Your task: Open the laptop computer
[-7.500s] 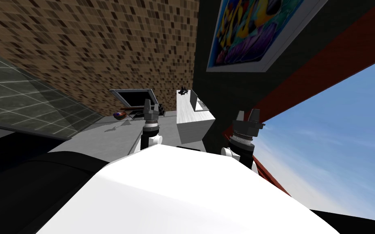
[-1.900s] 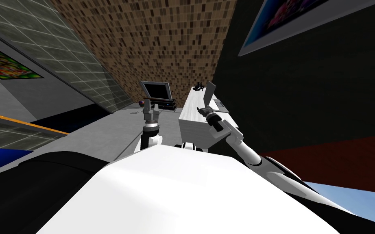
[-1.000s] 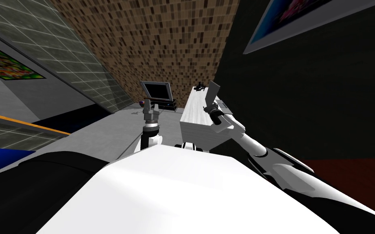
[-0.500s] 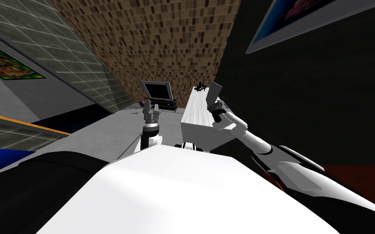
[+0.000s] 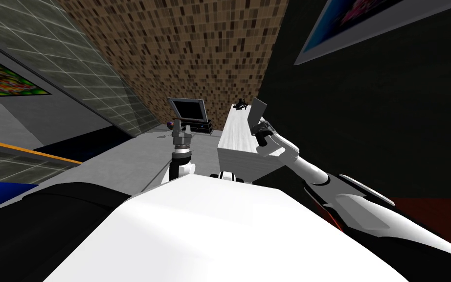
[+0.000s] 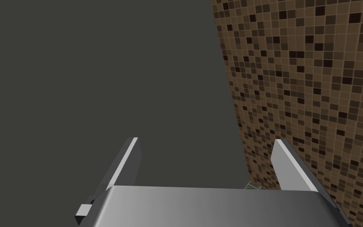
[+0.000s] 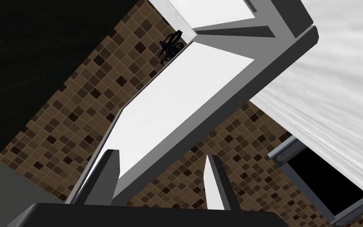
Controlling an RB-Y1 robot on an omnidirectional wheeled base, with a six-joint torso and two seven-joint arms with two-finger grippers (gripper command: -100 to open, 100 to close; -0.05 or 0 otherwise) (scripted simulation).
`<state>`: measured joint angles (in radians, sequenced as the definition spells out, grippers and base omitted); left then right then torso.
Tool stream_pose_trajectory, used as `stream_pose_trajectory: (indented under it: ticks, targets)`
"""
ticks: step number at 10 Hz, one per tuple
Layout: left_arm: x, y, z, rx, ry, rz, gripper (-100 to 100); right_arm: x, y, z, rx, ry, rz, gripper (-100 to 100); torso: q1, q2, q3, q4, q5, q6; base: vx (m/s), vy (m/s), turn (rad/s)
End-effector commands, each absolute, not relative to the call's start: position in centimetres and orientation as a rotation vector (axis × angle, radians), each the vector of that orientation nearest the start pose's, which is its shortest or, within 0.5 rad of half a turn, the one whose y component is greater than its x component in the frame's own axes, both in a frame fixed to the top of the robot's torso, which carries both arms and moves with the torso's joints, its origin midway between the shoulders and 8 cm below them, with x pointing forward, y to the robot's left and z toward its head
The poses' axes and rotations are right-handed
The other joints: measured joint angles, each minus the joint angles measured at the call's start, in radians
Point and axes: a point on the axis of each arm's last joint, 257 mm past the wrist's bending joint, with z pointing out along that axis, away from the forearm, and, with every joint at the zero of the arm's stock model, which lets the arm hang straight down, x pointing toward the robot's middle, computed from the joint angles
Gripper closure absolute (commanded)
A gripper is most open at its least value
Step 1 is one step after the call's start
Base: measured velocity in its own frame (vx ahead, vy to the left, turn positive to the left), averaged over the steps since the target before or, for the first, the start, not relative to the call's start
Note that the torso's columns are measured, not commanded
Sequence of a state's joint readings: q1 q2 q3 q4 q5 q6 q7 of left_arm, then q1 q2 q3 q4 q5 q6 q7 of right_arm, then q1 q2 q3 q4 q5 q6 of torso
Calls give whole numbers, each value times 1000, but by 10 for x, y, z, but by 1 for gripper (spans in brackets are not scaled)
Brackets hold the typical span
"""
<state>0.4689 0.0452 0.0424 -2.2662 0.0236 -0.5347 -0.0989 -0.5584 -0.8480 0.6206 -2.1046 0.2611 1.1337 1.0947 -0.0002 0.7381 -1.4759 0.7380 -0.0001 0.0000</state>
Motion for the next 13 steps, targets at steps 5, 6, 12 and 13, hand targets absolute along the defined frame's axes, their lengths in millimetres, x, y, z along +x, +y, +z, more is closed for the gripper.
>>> stream_pose_trajectory:
  ticks: [5,6,12,13]
  targets:
    - [341,287,36,-558,619,-1205,0,590,-205,-30,-368,1628,-366,100,-2,1,0,1,-1,2,-52,-53,8]
    - [341,287,36,-558,619,-1205,0,594,-205,-30,-338,1633,-333,100,-4,0,0,1,-1,3,-38,-39,9]
    - [341,287,36,-558,619,-1205,0,614,-203,-35,-173,1641,-141,100,-8,1,1,-1,-3,4,-35,-33,6]
    - [341,287,36,-558,619,-1205,0,618,-204,-37,-142,1642,-107,100,-8,0,0,-1,-3,6,-50,-32,-4]
